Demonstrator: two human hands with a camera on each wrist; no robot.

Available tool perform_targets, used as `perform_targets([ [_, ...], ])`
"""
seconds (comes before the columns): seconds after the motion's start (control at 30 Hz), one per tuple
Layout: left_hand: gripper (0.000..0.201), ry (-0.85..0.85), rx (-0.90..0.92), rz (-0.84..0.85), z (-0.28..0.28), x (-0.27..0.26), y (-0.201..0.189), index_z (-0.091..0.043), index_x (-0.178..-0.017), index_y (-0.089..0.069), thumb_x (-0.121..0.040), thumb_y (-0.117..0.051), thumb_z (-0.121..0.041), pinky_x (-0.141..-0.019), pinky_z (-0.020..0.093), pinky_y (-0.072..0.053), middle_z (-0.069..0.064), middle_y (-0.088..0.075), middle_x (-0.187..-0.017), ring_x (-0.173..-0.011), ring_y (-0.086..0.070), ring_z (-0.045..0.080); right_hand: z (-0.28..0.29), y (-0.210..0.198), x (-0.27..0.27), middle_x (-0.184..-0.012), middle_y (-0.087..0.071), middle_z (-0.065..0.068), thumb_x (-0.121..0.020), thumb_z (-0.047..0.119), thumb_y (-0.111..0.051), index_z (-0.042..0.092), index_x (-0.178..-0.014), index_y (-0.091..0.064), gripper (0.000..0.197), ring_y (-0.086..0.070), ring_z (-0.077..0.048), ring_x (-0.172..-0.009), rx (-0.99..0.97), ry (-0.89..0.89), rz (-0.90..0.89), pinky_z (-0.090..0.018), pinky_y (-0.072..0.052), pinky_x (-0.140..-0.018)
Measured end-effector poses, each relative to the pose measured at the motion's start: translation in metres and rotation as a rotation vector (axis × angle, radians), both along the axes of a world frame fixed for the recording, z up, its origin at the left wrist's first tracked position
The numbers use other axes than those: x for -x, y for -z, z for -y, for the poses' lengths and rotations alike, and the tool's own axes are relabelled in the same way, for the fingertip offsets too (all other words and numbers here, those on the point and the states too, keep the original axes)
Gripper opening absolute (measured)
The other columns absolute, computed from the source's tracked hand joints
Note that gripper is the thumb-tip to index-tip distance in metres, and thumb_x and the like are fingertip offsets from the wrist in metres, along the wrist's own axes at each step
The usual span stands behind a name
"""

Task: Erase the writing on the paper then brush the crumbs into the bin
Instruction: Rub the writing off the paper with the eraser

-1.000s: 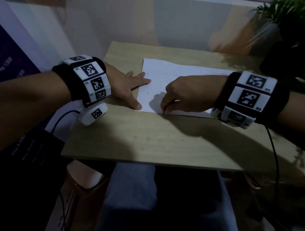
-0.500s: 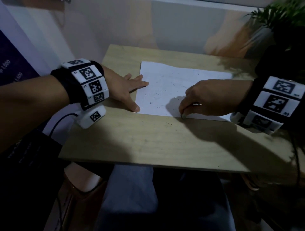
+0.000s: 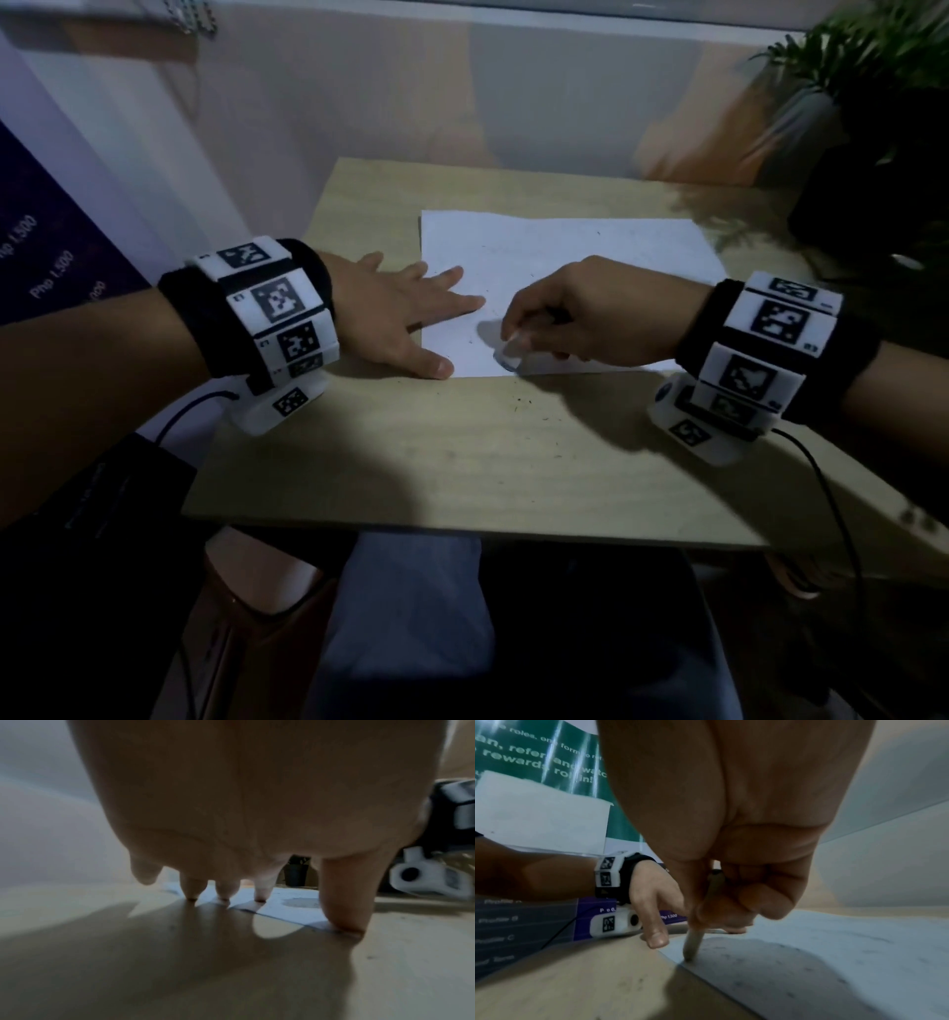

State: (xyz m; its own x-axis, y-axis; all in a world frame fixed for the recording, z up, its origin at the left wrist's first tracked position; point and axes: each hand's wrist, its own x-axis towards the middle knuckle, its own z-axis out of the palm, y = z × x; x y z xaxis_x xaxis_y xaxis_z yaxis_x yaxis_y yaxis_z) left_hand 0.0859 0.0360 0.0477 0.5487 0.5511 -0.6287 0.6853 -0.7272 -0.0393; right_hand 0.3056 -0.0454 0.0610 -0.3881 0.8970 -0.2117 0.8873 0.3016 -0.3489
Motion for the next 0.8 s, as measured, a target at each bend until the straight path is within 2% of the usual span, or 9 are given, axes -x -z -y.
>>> perform_targets([
  [0.07,0.088,0.022,-0.056,-0.008,0.003,-0.003,-0.001,-0.04,-0.16,0.014,-0.095,-0.036,-0.073,-0.125,0.054,0.009,-0.004,0.025,-0.168,-0.156,0.019,0.023,0.001,0.001,-0.008,-0.084,-0.066,0.017,-0.09,0.044,-0.067,0.031,-0.106,-0.07,0.02,-0.058,-0.002,-0.076,-0.008,0.031,0.053,-0.024,-0.044,-0.072],
  [0.13,0.09,0.035,-0.066,0.022,0.005,-0.007,-0.002,-0.035,-0.162,0.008,-0.096,-0.043,-0.07,-0.125,0.053,0.01,0.0,0.026,-0.167,-0.154,0.024,0.023,0.004,0.0,-0.01,-0.088,-0.067,0.015,-0.088,0.047,-0.068,0.031,-0.105,-0.07,0.024,-0.059,-0.005,-0.08,-0.015,0.06,0.047,-0.031,-0.048,-0.075],
  [0.2,0.092,0.041,0.0,0.049,0.002,-0.01,-0.002,-0.037,-0.161,0.012,-0.097,-0.047,-0.065,-0.125,0.052,0.01,-0.002,0.031,-0.165,-0.154,0.025,0.022,0.006,0.002,-0.006,-0.09,-0.069,0.012,-0.09,0.045,-0.068,0.028,-0.105,-0.068,0.022,-0.061,-0.008,-0.081,-0.052,0.067,0.009,-0.031,-0.049,-0.075],
  [0.3,0.09,0.042,0.097,0.058,-0.004,-0.01,-0.002,-0.047,-0.157,0.016,-0.097,-0.049,-0.064,-0.125,0.053,0.007,-0.006,0.034,-0.164,-0.153,0.025,0.02,0.007,0.003,0.011,-0.091,-0.07,0.009,-0.094,0.035,-0.066,0.023,-0.104,-0.066,0.016,-0.06,-0.004,-0.075,-0.083,0.057,-0.091,-0.03,-0.05,-0.076],
  [0.37,0.088,0.041,0.104,0.053,-0.006,-0.011,-0.002,-0.05,-0.157,0.013,-0.096,-0.05,-0.064,-0.125,0.054,0.006,-0.007,0.034,-0.164,-0.153,0.026,0.019,0.006,0.004,0.021,-0.087,-0.065,0.008,-0.092,0.035,-0.067,0.021,-0.103,-0.067,0.018,-0.058,-0.012,-0.077,-0.11,0.042,-0.053,-0.031,-0.047,-0.074],
  [0.43,0.089,0.04,0.1,0.034,-0.006,-0.011,-0.003,-0.049,-0.156,0.015,-0.096,-0.049,-0.065,-0.125,0.054,0.007,-0.009,0.035,-0.163,-0.152,0.027,0.017,0.005,0.005,0.022,-0.08,-0.06,0.009,-0.09,0.036,-0.069,0.021,-0.099,-0.067,0.017,-0.054,-0.015,-0.077,-0.15,0.046,0.042,-0.033,-0.043,-0.069],
  [0.57,0.091,0.035,0.104,0.005,-0.005,-0.011,-0.004,-0.051,-0.154,0.02,-0.094,-0.046,-0.068,-0.125,0.053,0.009,-0.013,0.036,-0.162,-0.152,0.028,0.015,0.005,-0.001,-0.004,-0.071,-0.056,0.014,-0.085,0.043,-0.072,0.024,-0.09,-0.068,0.02,-0.048,-0.004,-0.067,-0.121,0.118,0.167,-0.03,-0.033,-0.06],
  [0.7,0.091,0.032,0.104,-0.007,-0.004,-0.012,-0.005,-0.05,-0.153,0.022,-0.095,-0.045,-0.068,-0.125,0.053,0.008,-0.013,0.036,-0.161,-0.152,0.027,0.015,0.006,-0.007,-0.019,-0.08,-0.064,0.012,-0.084,0.041,-0.074,0.028,-0.093,-0.067,0.018,-0.05,-0.003,-0.07,-0.073,0.152,0.179,-0.026,-0.036,-0.058],
  [0.8,0.09,0.032,0.099,-0.008,-0.002,-0.013,-0.006,-0.05,-0.154,0.021,-0.095,-0.045,-0.067,-0.125,0.054,0.008,-0.012,0.035,-0.162,-0.152,0.027,0.016,0.007,-0.005,-0.013,-0.078,-0.059,0.018,-0.085,0.034,-0.073,0.027,-0.099,-0.066,0.018,-0.051,0.001,-0.071,-0.037,0.1,0.154,-0.028,-0.04,-0.064],
])
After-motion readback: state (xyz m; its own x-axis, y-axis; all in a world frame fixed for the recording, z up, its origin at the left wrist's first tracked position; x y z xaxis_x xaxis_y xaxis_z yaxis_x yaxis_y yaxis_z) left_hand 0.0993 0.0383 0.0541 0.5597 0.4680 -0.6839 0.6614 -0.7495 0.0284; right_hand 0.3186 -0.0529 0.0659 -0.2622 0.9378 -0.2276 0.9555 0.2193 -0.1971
